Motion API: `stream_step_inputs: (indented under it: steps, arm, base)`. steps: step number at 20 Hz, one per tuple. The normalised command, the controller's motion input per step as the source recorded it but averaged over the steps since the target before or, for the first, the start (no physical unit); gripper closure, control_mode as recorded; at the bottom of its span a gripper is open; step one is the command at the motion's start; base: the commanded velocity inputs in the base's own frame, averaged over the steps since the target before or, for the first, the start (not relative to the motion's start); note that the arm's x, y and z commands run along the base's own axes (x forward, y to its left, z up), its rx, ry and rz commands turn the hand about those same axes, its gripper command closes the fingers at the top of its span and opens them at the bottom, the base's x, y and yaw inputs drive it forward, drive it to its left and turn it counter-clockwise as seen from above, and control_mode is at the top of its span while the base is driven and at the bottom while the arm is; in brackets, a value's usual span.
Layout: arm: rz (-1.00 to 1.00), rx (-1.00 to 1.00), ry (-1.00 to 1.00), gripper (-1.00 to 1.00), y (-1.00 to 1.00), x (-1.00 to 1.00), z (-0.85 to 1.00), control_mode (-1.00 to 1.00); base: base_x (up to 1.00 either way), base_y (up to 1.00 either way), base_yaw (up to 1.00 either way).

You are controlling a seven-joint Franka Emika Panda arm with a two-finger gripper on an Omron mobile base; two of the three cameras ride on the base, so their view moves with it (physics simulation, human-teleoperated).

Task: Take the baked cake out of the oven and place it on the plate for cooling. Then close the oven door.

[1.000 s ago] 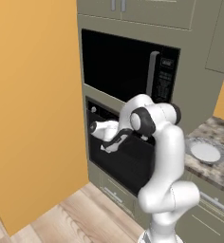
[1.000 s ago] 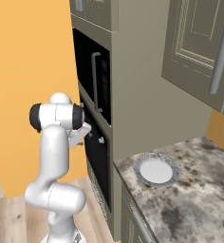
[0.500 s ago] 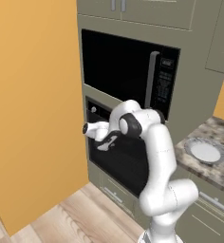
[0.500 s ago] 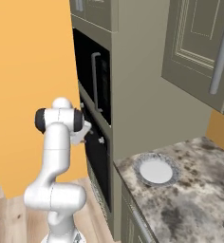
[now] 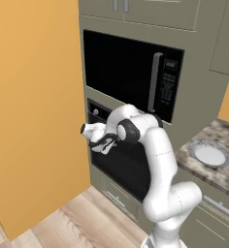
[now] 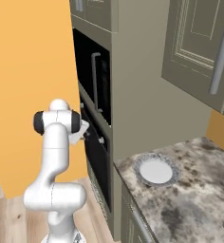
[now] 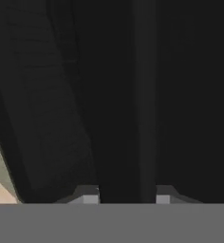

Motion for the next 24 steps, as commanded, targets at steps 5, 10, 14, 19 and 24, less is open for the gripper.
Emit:
stream_step_inputs:
  steps: [5,10,14,19,24]
  arm:
    - [0.19,0.07,0.31,1.00,0.66,-0.96,-0.87,-1.00]
    - [0.30,0.09,0.35,1.00,0.92,-1.00,-0.95,-1.00]
    - [0.30,0.03,0.40,1.00,0.82,-1.00,-0.99,-1.00]
    - [0.29,0.00,0.45,1.00,0.80,-1.00,-1.00,-1.00]
    - [0.28,0.00,0.36,-1.00,0.91,-1.00,-1.00,-1.00]
  base:
    - [0.00,0.00,0.00]
    - [0.00,0.00,0.00]
    - [0.00,0.00,0.00]
    - [0.00,0.00,0.00]
    - [0.00,0.00,0.00]
